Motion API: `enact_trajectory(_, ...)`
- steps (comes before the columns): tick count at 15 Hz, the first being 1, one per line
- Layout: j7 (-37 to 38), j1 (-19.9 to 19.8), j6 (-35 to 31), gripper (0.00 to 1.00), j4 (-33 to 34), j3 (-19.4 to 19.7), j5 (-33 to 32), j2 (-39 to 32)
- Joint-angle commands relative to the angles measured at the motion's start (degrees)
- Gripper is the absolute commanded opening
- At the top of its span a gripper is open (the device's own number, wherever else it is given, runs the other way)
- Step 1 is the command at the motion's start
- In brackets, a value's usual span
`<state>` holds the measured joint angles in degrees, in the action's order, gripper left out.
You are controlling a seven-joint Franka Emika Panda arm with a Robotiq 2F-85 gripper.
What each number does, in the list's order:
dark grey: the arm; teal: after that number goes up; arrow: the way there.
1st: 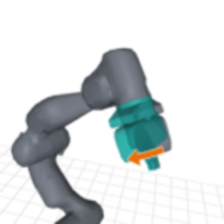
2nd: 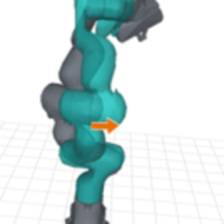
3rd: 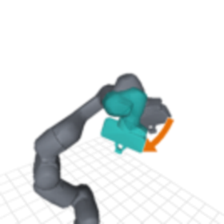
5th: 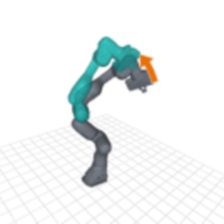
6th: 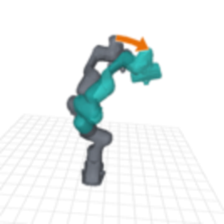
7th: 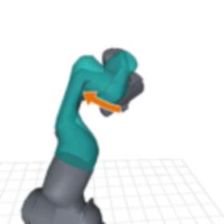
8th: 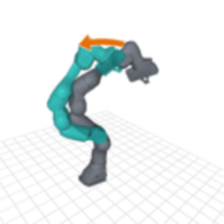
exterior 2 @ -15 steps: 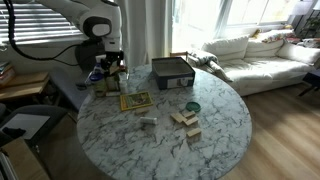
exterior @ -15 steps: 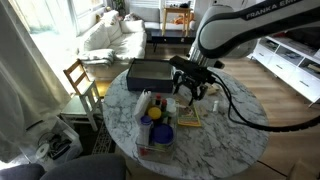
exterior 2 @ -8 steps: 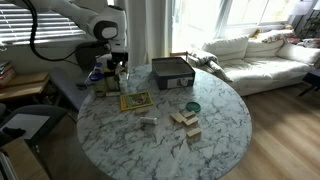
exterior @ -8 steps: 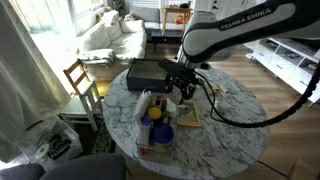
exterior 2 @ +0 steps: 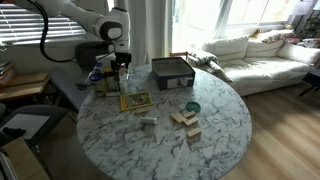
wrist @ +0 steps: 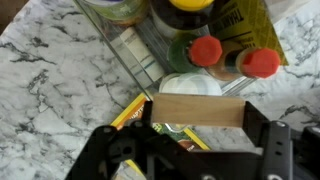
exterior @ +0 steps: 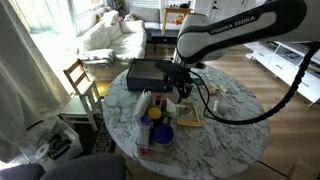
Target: Pick up the white container from the measuring spoon and put it on the table, pick up two wooden blocks from the table and place them horizontally on the measuring spoon on by one
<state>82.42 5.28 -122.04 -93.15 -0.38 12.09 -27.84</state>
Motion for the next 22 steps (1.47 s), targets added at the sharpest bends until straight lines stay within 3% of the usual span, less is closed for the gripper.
enact_trajectory(1,1.3,0.9,3.4,0.60,2.9,0.8,-1.3,-1.6)
enact_trajectory(22,3.1,2.0,3.0,0.60,4.5,1.4,-2.0,-3.7)
